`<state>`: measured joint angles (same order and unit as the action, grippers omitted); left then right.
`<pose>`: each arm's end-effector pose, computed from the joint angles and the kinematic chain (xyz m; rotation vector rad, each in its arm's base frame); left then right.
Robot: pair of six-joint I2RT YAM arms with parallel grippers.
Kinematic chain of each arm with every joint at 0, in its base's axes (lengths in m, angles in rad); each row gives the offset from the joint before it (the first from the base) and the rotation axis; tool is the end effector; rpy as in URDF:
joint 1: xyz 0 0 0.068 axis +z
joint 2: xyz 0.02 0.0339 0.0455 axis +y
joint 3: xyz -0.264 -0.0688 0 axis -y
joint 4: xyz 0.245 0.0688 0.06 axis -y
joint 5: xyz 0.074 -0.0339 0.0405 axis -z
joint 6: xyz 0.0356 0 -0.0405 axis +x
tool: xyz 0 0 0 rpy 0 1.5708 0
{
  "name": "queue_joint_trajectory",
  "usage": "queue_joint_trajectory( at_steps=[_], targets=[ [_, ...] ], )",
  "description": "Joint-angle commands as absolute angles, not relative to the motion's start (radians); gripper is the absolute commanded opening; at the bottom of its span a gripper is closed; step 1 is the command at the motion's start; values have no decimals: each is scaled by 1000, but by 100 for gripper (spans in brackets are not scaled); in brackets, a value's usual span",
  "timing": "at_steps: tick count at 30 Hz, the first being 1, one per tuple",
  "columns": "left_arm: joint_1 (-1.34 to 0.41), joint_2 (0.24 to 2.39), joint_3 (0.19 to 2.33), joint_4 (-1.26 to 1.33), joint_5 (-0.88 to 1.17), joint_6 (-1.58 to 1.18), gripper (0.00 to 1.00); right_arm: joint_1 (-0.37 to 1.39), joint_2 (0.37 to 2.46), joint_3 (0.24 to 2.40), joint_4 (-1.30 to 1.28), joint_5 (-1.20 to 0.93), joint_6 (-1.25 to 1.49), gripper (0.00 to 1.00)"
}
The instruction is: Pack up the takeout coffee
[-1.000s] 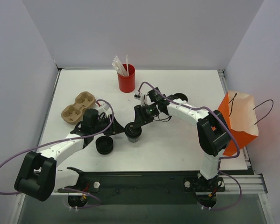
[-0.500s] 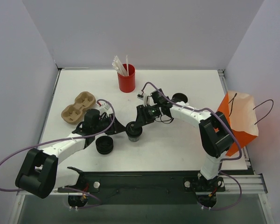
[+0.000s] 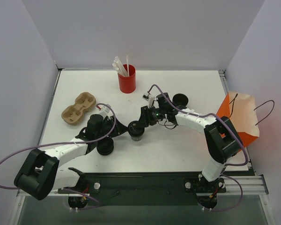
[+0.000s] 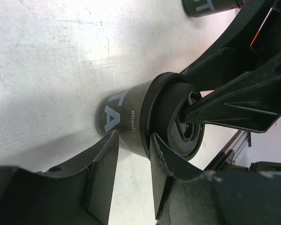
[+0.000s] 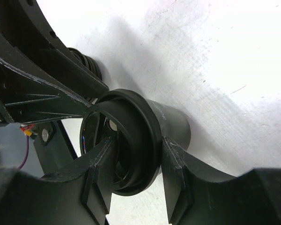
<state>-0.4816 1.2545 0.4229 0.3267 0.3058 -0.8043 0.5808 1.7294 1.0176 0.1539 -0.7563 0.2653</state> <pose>0.2093 -0.1215 0.1716 -0.1584 2.2375 -1.0656 0.2969 0.2241 0.2067 -0.8172 2.0781 1.2865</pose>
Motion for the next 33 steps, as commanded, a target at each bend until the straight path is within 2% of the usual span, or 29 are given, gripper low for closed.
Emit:
queue_joint_trajectory(
  at_steps=[1,9,13,15,19,22,23,33],
  targets=[
    [-526,1420,356,117,180,-775,42,621,1832,890,63,-589,202,29],
    [-548,1396,310,152,216,-810,43,624,1824,859,94,-606,170,29],
    [-512,1245,366,264,428,-804,49,618,1813,890,55,-609,124,29],
    [-483,1220,490,227,533,-737,50,617,1815,920,23,-626,86,29],
    [-444,1232,627,114,615,-605,51,614,1833,983,-46,-641,55,29],
    [-384,1250,618,159,714,-603,54,611,1842,1014,-74,-647,51,29],
    [-370,1250,609,182,730,-613,60,611,1844,1022,-84,-647,49,30],
    [-354,1281,641,117,664,-545,61,611,1833,1055,-120,-646,31,29]
  ],
)
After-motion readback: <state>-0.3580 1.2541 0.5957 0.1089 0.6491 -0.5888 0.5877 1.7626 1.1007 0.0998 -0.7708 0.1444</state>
